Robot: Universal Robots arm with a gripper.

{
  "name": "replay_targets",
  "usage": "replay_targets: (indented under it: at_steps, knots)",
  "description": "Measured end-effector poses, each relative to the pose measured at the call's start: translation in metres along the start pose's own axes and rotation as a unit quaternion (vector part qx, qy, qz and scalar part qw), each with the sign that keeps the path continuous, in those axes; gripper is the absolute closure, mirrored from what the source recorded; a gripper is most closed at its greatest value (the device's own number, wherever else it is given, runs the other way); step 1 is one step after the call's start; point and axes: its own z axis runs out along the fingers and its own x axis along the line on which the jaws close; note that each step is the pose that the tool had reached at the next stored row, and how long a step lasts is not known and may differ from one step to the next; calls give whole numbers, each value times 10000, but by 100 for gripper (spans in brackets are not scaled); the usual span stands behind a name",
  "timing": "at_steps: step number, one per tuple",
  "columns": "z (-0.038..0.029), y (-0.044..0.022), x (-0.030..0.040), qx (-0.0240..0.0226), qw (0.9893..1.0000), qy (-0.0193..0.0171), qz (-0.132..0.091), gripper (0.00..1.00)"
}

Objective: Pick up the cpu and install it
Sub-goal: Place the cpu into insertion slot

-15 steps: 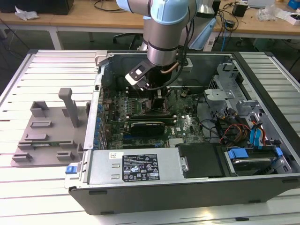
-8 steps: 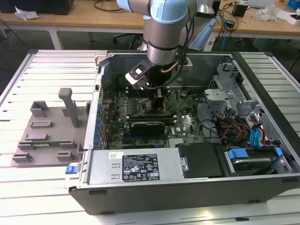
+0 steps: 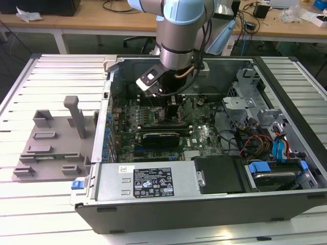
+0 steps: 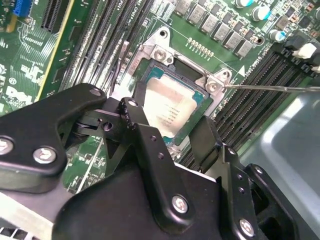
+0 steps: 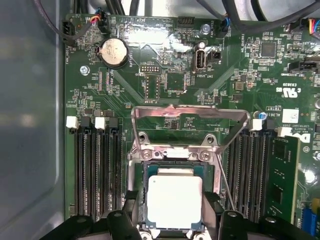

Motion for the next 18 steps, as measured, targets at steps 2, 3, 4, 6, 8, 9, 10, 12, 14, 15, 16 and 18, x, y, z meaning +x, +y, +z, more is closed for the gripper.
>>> replay_targets:
  at_steps: [2, 3, 4, 6, 8, 9, 10, 12, 14, 15, 16, 18]
  knots:
    - [-22, -1, -1, -1, 10000, -1, 0, 38]
    - [-28, -1, 0, -1, 10000, 0, 0, 39]
    - [-29, -3, -1, -2, 10000, 1, 0, 53]
    - [-31, -6, -2, -1, 10000, 6, 0, 58]
    - [-30, -13, -24, -2, 10000, 25, -1, 71]
    - [-29, -16, -46, -2, 10000, 36, -1, 89]
    - [-27, -16, -59, -2, 10000, 42, -2, 89]
    - [-21, -16, -66, -4, 10000, 50, -27, 89]
    - [-8, -15, -67, -5, 9999, 65, -148, 89]
    - [5, -13, -67, -5, 9999, 76, -149, 89]
    - [14, -13, -67, -3, 9999, 83, -149, 89]
    - [29, -11, -68, 2, 9999, 85, -149, 89]
